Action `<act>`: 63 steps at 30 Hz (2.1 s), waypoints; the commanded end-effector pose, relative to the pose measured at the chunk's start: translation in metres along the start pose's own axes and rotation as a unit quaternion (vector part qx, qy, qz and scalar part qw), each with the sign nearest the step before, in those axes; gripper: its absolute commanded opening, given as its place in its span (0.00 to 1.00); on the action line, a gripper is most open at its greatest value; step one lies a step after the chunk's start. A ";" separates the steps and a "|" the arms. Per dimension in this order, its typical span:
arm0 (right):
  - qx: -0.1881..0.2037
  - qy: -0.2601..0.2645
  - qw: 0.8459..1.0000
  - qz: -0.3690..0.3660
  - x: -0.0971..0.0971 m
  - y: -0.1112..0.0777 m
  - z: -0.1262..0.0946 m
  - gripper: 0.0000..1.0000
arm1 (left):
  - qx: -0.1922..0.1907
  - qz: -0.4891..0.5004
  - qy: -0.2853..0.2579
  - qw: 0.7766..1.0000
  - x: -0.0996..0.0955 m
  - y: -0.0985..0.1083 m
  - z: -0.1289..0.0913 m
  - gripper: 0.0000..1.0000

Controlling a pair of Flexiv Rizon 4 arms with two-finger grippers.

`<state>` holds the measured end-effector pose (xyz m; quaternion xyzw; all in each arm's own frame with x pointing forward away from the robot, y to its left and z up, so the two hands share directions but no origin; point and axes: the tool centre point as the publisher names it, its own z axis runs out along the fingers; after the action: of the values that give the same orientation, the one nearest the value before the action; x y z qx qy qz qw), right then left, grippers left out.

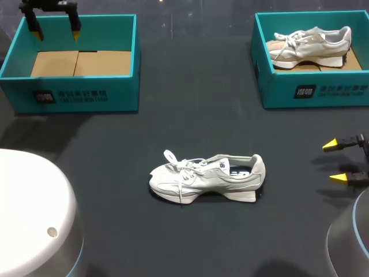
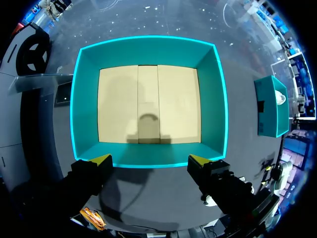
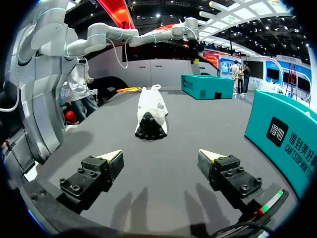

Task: Take the shoe out of the shoebox, open the shoe tongue, remove and reinsert the insole, then place the shoe into the shoebox

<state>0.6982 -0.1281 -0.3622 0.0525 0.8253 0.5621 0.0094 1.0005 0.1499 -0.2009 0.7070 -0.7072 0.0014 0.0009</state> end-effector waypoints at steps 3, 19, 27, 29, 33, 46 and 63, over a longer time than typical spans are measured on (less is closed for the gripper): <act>-0.019 -0.012 1.000 0.005 0.004 -0.014 0.011 1.00 | 0.000 0.000 -0.001 1.000 0.000 0.000 0.000 1.00; -0.003 -0.030 1.000 0.005 0.008 -0.004 0.027 1.00 | 0.000 0.000 -0.001 1.000 0.000 0.000 0.000 1.00; -0.006 -0.032 0.999 0.008 0.011 -0.001 0.043 1.00 | 0.000 0.000 -0.001 1.000 0.000 0.000 0.000 1.00; -0.006 -0.032 0.999 0.009 0.012 -0.001 0.047 1.00 | 0.000 0.000 -0.001 1.000 0.000 0.000 0.000 1.00; -0.009 -0.034 0.999 0.009 0.012 0.002 0.055 1.00 | 0.000 0.000 -0.001 1.000 0.000 0.000 0.000 1.00; -0.015 -0.045 0.999 0.022 0.011 0.011 0.082 1.00 | 0.000 0.000 -0.001 1.000 0.000 0.000 0.000 1.00; -0.024 -0.062 0.998 0.013 0.026 0.020 0.116 1.00 | 0.000 0.000 -0.001 1.000 0.000 0.000 0.000 1.00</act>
<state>0.6849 -0.0166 -0.3844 0.0954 0.8074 0.5801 0.0506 1.0005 0.1499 -0.2009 0.7070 -0.7072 0.0013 0.0009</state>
